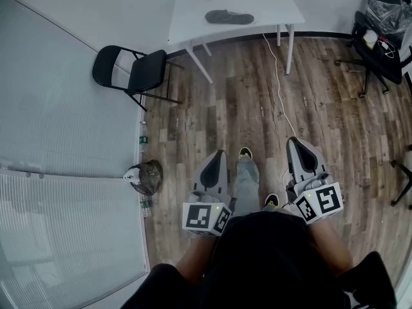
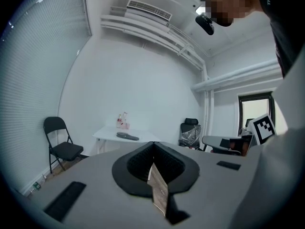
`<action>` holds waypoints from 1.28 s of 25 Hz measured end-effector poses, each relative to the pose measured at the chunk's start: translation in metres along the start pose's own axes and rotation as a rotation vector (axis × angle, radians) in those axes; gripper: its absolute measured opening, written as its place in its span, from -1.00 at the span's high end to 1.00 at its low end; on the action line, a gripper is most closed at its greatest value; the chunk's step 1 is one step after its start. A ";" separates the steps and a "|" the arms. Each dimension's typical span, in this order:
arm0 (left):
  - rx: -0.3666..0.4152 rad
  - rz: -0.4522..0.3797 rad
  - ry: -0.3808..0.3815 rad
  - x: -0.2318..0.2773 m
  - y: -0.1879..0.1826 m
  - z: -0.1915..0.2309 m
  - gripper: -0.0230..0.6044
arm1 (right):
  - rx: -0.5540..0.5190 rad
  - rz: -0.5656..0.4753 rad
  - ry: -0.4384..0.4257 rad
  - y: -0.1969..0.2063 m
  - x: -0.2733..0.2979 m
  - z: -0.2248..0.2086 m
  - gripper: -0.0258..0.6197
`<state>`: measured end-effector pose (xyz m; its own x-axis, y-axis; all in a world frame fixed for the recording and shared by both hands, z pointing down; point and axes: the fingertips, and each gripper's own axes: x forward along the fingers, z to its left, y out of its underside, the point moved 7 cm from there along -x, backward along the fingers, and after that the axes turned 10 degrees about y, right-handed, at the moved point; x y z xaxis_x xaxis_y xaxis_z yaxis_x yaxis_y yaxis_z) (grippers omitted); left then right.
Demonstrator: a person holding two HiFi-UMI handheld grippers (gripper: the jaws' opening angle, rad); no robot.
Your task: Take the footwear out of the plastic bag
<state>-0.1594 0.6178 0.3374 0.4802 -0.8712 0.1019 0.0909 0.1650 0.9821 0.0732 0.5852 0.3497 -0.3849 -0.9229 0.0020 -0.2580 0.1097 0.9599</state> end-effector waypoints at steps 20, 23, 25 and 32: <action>-0.036 0.073 0.037 0.158 -0.012 0.153 0.86 | -0.032 0.148 0.039 0.027 0.196 -0.026 0.86; -0.038 0.071 0.056 0.181 -0.021 0.179 0.86 | -0.050 0.156 0.045 0.022 0.229 -0.023 0.87; -0.041 0.067 0.066 0.193 -0.027 0.196 0.86 | -0.062 0.160 0.047 0.018 0.250 -0.021 0.86; -0.055 0.058 0.096 0.227 -0.045 0.251 0.86 | -0.106 0.157 0.060 0.007 0.316 -0.007 0.86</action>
<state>-0.2735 0.2971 0.3564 0.5667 -0.8120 0.1398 0.1073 0.2410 0.9646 -0.0440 0.2919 0.3595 -0.3590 -0.9182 0.1673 -0.1030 0.2171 0.9707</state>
